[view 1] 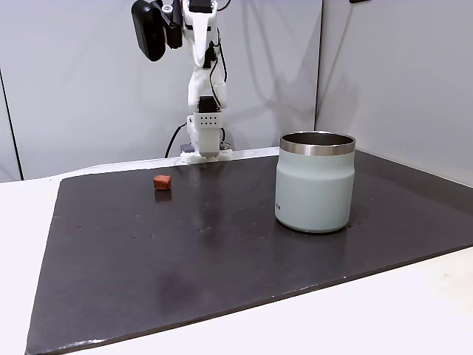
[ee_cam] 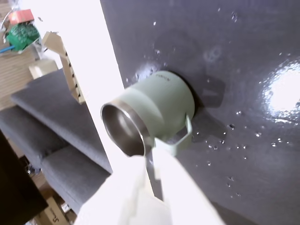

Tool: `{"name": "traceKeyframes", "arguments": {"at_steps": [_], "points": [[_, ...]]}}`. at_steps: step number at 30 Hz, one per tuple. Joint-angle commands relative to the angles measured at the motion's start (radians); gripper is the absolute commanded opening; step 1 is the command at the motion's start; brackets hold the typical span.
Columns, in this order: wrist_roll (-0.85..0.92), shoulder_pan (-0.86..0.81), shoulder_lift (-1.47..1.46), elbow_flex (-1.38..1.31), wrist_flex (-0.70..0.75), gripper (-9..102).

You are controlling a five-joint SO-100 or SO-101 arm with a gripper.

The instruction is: Grasp a cube and put it in the cup.

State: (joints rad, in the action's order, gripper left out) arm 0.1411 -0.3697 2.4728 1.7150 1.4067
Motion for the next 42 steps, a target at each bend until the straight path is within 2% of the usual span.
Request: {"name": "traceKeyframes", "arguments": {"at_steps": [1,17,28,42], "points": [[0.021,-0.038,-0.072,-0.127,0.038,0],[0.161,-0.210,-0.457,-0.370,0.189,0],[0.244,-0.227,-0.732,-0.494,0.339,0],[0.387,-0.250,-0.753,-0.380,0.385,0]]}}
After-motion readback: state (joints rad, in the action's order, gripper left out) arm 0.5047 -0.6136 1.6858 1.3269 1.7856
